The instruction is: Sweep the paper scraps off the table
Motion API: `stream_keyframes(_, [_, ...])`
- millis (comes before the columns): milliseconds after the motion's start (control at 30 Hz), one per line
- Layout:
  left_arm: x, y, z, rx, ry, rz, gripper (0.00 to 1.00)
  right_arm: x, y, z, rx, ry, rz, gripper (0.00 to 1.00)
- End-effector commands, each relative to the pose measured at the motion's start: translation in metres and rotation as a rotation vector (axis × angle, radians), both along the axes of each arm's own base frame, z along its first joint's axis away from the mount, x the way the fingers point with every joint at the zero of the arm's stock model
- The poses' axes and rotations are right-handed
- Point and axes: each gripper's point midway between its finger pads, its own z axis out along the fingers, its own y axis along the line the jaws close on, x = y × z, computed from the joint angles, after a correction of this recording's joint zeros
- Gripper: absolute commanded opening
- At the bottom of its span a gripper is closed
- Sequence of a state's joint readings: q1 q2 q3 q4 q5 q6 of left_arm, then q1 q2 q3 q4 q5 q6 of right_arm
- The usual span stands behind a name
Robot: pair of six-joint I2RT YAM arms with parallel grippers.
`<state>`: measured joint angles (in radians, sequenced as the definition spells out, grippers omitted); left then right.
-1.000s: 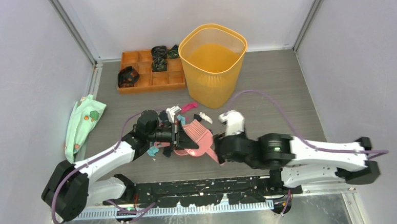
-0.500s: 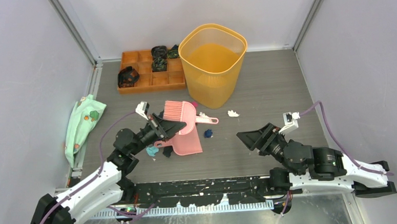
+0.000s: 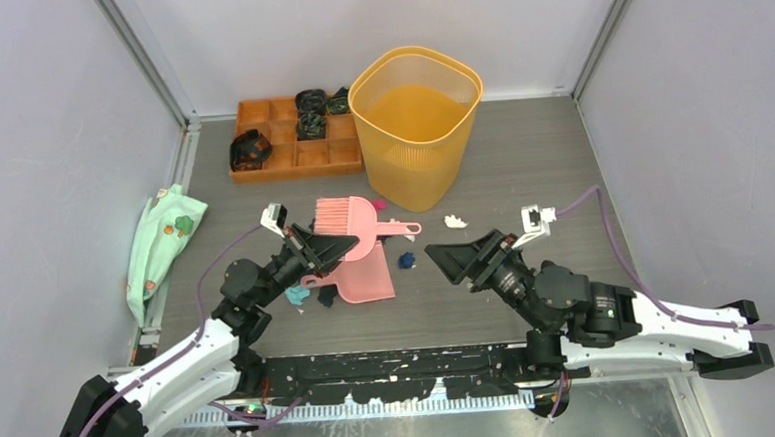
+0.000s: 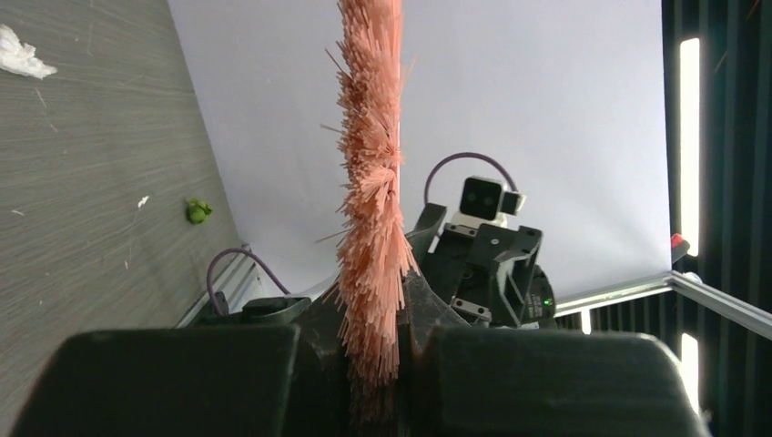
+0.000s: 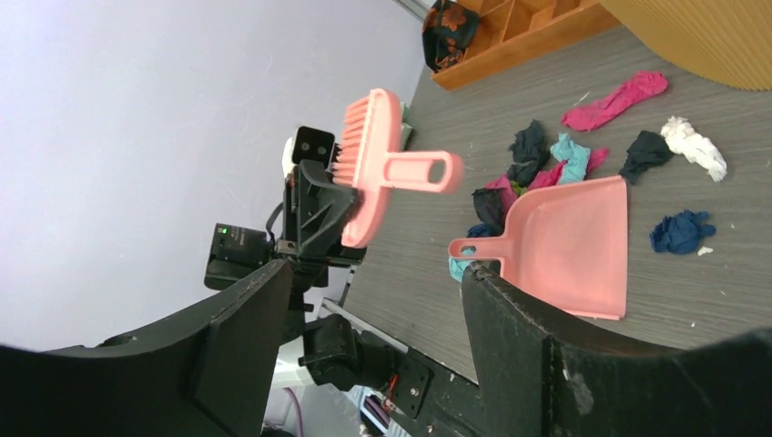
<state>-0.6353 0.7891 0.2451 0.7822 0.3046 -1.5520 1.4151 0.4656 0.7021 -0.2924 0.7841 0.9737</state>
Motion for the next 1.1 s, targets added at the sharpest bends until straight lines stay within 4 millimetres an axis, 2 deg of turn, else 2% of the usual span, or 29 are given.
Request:
stream_keyframes(0, [-0.008, 0.009, 0.025, -0.074, -0.069, 0.013, 0.00, 0.008, 0.020, 0.042, -0.016, -0.036, -0.009, 0.73])
stream_keyframes(133, [-0.012, 0.013, 0.022, -0.063, -0.070, 0.023, 0.01, 0.027, 0.039, 0.035, -0.110, 0.041, -0.050, 0.73])
stream_keyframes(200, [-0.014, 0.015, 0.021, -0.057, -0.067, 0.027, 0.01, 0.042, 0.034, 0.023, -0.094, 0.094, -0.084, 0.73])
stream_keyframes(267, [-0.015, 0.016, 0.021, -0.051, -0.069, 0.027, 0.01, 0.065, 0.021, 0.004, -0.060, 0.153, -0.128, 0.72])
stream_keyframes(367, [-0.017, 0.016, 0.018, -0.035, -0.063, 0.026, 0.01, 0.081, 0.017, 0.000, 0.017, 0.181, -0.091, 0.70])
stream_keyframes(467, [-0.017, 0.015, 0.015, -0.027, -0.059, 0.020, 0.01, 0.086, 0.026, 0.002, 0.042, 0.172, -0.039, 0.68])
stream_keyframes(667, [-0.012, 0.007, 0.005, -0.024, -0.036, -0.006, 0.00, 0.084, 0.060, 0.009, 0.135, 0.139, 0.130, 0.66])
stream_keyframes(767, [-0.011, 0.005, 0.002, -0.035, -0.032, -0.014, 0.01, 0.081, 0.066, 0.008, 0.180, 0.142, 0.177, 0.64])
stream_keyframes(900, [-0.009, 0.004, 0.000, -0.031, -0.030, -0.013, 0.01, 0.078, 0.071, -0.004, 0.198, 0.180, 0.210, 0.56])
stream_keyframes(1067, [-0.007, 0.004, 0.001, -0.036, -0.036, -0.008, 0.00, 0.074, 0.071, -0.017, 0.201, 0.217, 0.221, 0.52])
